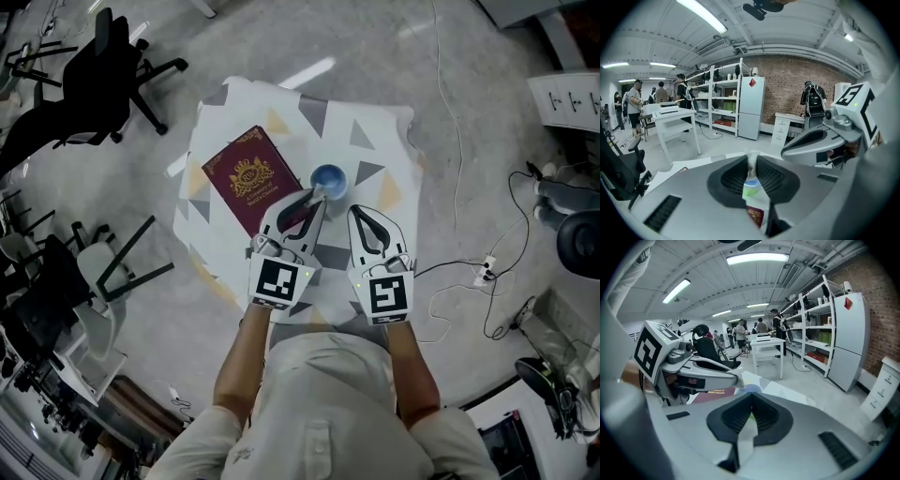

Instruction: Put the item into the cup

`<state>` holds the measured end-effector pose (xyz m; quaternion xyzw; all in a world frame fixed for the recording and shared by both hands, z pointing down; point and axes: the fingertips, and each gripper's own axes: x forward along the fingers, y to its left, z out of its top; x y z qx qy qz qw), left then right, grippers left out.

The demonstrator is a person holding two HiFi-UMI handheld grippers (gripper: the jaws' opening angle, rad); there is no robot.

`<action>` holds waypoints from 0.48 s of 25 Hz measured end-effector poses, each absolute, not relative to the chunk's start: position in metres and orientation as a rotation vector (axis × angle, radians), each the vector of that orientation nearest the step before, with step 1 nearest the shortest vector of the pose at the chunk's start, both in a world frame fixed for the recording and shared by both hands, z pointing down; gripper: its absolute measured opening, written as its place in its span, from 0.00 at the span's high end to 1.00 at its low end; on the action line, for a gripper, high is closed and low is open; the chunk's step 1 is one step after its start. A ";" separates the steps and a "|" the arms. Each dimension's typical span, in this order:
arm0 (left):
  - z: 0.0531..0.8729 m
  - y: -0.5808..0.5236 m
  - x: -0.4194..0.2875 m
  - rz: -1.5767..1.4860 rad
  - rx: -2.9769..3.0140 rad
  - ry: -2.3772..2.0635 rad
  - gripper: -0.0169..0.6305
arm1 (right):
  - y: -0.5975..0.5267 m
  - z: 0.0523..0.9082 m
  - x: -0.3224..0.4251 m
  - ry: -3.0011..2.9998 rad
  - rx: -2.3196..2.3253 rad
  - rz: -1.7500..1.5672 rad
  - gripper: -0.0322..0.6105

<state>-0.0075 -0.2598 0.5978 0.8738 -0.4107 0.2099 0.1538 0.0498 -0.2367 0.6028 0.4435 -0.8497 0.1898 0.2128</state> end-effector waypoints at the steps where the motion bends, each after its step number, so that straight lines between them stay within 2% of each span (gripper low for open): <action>1: 0.600 -0.260 -0.006 0.609 2.504 -1.175 0.87 | -0.237 0.605 0.050 -2.359 1.231 0.529 0.94; 12: 0.617 -0.268 0.001 0.687 2.493 -1.159 0.87 | -0.241 0.613 0.051 -2.357 1.226 0.545 0.94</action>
